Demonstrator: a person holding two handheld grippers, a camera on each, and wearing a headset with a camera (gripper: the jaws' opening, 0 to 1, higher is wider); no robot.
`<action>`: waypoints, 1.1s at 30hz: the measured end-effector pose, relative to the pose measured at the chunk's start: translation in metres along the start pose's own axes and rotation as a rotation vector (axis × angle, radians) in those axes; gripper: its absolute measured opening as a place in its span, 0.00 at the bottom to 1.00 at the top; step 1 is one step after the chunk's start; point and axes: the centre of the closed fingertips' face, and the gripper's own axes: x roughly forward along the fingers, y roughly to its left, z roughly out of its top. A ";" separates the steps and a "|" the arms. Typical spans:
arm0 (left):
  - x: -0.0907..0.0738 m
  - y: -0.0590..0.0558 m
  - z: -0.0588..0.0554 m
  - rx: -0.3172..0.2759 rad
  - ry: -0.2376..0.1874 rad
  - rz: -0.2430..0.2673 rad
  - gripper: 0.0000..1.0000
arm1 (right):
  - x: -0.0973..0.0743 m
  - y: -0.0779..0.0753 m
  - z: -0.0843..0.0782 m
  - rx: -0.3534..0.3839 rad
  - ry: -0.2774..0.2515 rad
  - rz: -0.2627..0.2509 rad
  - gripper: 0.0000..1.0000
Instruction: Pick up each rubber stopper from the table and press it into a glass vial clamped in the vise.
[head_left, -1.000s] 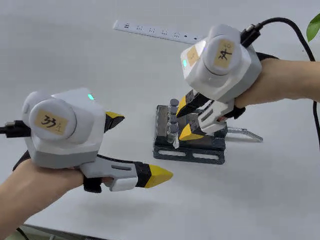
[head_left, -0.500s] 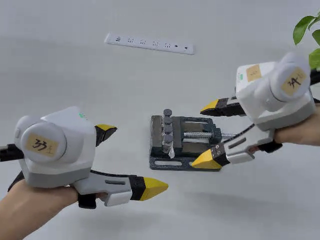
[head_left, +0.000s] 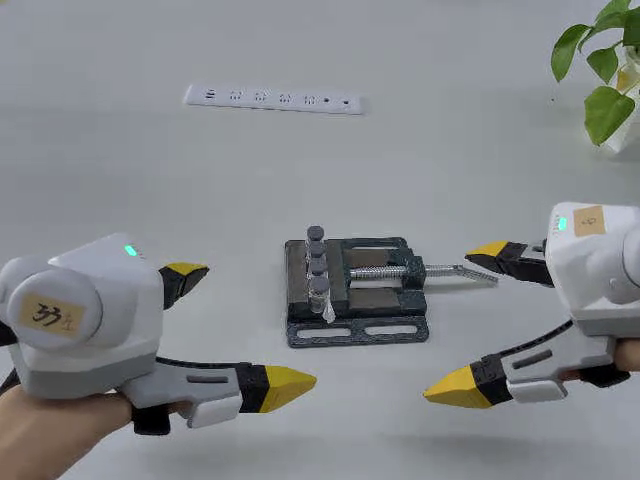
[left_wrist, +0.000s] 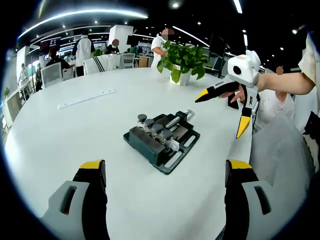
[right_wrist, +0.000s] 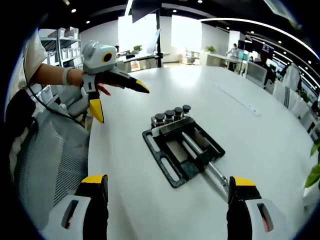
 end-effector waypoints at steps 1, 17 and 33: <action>0.000 0.000 0.000 0.002 0.001 0.001 0.99 | -0.002 0.000 -0.001 0.027 -0.012 -0.009 0.99; 0.000 -0.008 -0.001 0.016 0.017 -0.003 0.99 | -0.017 0.000 -0.015 0.132 -0.064 -0.074 0.99; -0.002 -0.009 -0.005 0.011 0.018 0.001 0.99 | -0.024 -0.001 -0.021 0.174 -0.082 -0.089 0.99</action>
